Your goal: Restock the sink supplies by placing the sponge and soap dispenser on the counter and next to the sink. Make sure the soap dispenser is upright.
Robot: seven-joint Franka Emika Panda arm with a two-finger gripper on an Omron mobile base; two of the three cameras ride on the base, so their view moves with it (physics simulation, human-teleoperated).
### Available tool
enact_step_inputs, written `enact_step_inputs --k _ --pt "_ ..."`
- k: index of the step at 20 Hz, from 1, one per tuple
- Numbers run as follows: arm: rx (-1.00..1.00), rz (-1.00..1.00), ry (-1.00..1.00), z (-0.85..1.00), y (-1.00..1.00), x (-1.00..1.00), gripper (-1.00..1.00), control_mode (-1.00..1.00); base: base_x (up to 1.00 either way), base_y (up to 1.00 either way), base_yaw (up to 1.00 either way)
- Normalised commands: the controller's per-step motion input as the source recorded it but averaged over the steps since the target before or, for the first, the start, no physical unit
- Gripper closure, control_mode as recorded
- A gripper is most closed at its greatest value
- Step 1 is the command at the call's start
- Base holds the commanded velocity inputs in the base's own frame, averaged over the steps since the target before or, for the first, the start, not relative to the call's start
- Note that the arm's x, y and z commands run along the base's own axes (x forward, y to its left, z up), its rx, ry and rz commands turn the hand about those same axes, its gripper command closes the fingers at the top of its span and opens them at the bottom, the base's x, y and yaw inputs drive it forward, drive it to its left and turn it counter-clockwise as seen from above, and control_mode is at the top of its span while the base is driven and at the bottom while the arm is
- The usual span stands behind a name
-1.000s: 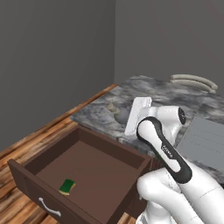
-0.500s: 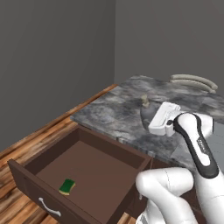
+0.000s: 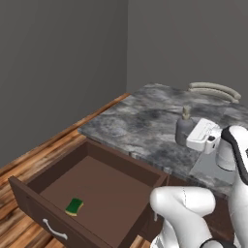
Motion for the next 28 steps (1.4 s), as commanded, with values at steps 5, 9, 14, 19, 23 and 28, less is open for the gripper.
enact_step_inputs --k 5,9,14,19,23,28 --pt "0.00 0.00 0.00 0.00 -0.50 0.00 1.00 -1.00 0.00 0.00 0.00" --pt "0.00 0.00 0.00 -0.04 -0.50 0.06 1.00 -1.00 0.00 0.00 0.00" --pt "0.00 0.02 0.00 -0.15 -0.34 0.16 1.00 -1.00 0.00 0.00 0.00" --pt "0.00 0.04 0.02 -0.46 -0.14 0.28 1.00 -1.00 0.00 0.00 0.00" --pt "0.00 0.05 0.03 -0.49 -0.10 0.16 1.00 -1.00 0.00 0.00 0.00" --pt "0.02 0.05 0.00 -0.12 -0.18 0.00 1.00 -1.00 0.00 0.00 0.00"
